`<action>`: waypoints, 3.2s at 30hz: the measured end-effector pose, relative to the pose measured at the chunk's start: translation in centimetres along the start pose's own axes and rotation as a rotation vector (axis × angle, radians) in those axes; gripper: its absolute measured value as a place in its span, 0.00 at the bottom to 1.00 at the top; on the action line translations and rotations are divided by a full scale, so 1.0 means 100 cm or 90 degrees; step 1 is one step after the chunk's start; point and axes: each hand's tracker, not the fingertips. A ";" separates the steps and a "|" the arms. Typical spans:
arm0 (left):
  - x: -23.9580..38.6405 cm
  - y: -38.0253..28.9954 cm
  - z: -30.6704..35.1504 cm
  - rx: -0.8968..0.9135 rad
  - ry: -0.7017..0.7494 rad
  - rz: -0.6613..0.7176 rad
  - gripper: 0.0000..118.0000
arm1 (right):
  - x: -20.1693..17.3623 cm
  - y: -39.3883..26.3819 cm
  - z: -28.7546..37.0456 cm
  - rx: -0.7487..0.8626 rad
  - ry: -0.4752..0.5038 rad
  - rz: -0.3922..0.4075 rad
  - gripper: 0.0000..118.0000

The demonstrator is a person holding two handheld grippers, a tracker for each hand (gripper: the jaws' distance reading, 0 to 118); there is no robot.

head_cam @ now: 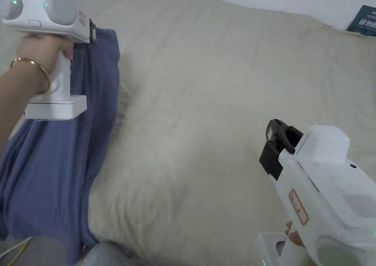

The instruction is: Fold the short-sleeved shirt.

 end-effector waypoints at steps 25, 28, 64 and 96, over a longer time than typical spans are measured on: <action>0.164 0.062 0.211 0.268 -0.219 -0.170 0.00 | 0.106 -0.023 0.177 0.113 -0.170 -0.069 0.00; 0.221 0.034 0.214 0.259 -0.290 -0.199 0.00 | 0.122 -0.024 0.194 0.119 -0.210 -0.081 0.00; 0.394 -0.129 0.198 0.251 -0.404 -0.325 0.99 | 0.215 -0.052 0.249 0.059 -0.374 -0.115 0.00; 0.172 -0.214 0.178 0.255 -0.224 -0.119 0.00 | 0.158 -0.040 0.178 0.049 -0.257 -0.088 0.00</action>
